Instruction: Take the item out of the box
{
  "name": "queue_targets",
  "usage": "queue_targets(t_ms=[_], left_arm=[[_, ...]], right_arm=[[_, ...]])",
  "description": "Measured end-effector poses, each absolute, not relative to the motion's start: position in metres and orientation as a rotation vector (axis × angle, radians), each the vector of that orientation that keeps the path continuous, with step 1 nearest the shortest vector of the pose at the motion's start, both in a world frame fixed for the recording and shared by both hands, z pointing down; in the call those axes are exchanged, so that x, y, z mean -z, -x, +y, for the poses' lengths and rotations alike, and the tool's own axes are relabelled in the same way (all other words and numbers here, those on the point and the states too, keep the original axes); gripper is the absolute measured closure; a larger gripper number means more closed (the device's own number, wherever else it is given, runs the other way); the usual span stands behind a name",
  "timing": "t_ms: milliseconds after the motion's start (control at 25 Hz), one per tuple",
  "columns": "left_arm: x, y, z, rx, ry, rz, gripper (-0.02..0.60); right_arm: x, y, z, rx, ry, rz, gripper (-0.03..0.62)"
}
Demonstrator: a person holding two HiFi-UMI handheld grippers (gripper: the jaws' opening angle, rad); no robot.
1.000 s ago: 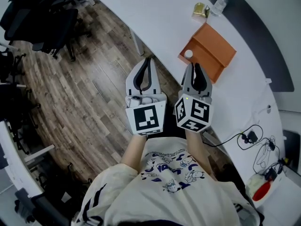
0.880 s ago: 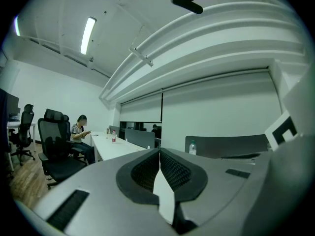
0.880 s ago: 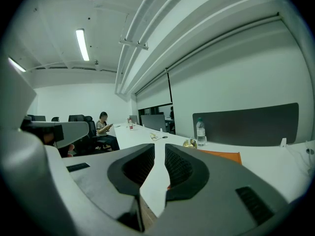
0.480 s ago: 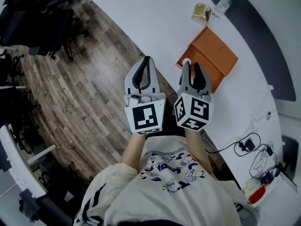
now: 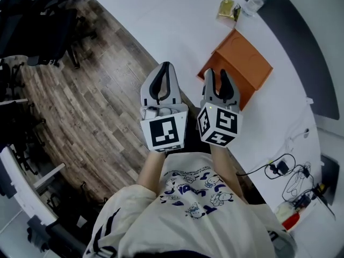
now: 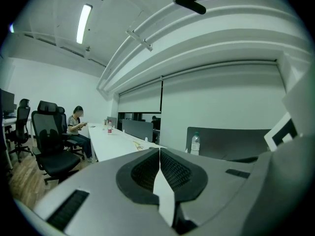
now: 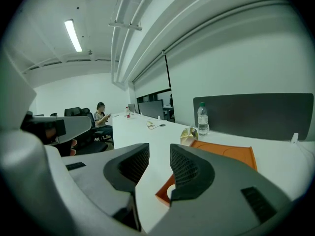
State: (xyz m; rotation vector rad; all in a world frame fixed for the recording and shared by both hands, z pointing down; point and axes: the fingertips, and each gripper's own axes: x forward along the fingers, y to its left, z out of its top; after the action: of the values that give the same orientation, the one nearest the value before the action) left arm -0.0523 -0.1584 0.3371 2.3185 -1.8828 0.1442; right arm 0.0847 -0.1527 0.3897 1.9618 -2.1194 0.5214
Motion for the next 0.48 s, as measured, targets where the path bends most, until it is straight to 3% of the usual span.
queue_targets(t_ms=[480], left_arm=[[-0.363,0.035,-0.183,-0.187,-2.292,-1.827,0.563]], right_arm=[[-0.421,-0.094,-0.173,-0.605,-1.894,-2.053,0.436]])
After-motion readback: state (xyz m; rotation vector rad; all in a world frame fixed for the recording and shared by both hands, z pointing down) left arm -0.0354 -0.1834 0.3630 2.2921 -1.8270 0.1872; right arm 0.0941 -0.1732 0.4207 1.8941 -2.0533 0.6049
